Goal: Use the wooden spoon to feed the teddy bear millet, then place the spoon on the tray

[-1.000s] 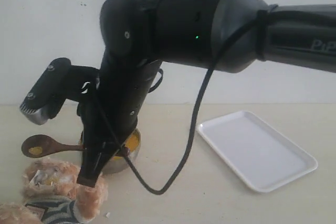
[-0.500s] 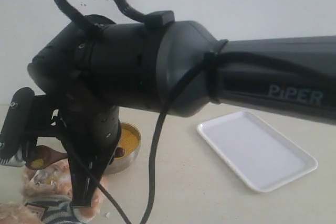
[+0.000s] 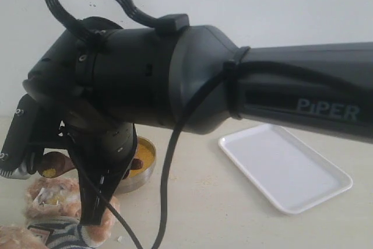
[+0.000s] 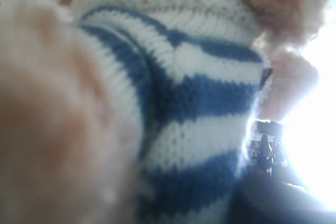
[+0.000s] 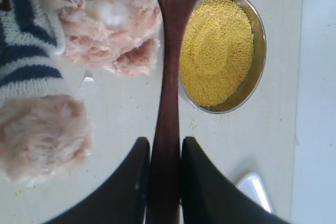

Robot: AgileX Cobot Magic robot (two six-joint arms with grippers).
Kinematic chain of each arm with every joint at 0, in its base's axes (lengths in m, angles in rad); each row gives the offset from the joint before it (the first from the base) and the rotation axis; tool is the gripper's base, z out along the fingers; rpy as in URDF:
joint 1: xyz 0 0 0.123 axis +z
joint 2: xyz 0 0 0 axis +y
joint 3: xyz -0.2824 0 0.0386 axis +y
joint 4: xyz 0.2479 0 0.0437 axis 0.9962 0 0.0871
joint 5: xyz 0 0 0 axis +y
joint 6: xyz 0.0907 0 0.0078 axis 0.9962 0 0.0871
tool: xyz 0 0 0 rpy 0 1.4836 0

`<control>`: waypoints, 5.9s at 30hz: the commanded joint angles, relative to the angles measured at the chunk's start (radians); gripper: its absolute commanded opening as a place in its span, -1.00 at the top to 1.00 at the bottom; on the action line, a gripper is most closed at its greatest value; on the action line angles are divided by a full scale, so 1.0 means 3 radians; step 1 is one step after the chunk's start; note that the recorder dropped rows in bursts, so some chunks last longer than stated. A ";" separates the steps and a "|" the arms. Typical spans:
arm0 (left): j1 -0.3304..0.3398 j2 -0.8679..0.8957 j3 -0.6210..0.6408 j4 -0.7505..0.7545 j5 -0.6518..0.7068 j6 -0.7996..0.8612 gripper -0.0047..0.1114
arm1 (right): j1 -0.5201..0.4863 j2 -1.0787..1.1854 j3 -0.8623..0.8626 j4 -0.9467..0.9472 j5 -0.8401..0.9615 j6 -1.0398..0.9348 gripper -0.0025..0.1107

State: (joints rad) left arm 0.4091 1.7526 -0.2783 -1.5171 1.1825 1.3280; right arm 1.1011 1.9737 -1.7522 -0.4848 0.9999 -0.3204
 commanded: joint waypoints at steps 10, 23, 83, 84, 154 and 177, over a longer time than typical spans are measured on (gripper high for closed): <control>-0.0011 -0.0005 0.0016 -0.0046 0.0129 0.0026 0.85 | 0.0088 -0.0022 -0.0016 -0.0341 0.0114 -0.0029 0.96; -0.0011 -0.0005 0.0016 -0.0046 0.0129 0.0026 0.85 | 0.0355 -0.0022 -0.0016 -0.0692 0.0261 0.0098 0.96; -0.0005 -0.0005 -0.0020 -0.0758 0.0129 0.0237 0.85 | -0.1516 -0.0689 0.1115 0.1389 -0.0196 -0.0321 0.96; -0.0005 -0.0005 -0.0020 -0.0758 0.0129 0.0268 0.85 | -0.1508 -0.0689 0.1115 0.1400 -0.0232 -0.0336 0.96; 0.0120 0.0622 -0.1269 -0.0758 0.0129 -0.0235 0.85 | -0.0816 0.0976 -0.0683 -0.0116 0.0000 0.0061 0.96; 0.0120 0.0622 -0.1269 -0.0633 0.0129 -0.0225 0.85 | -0.0816 0.0918 -0.0683 -0.0141 0.0120 0.0202 0.96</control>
State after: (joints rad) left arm 0.4423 1.9389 -0.6529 -1.7285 1.1885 1.2491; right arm 0.8570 2.2732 -1.9518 -0.5222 1.0090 -0.2611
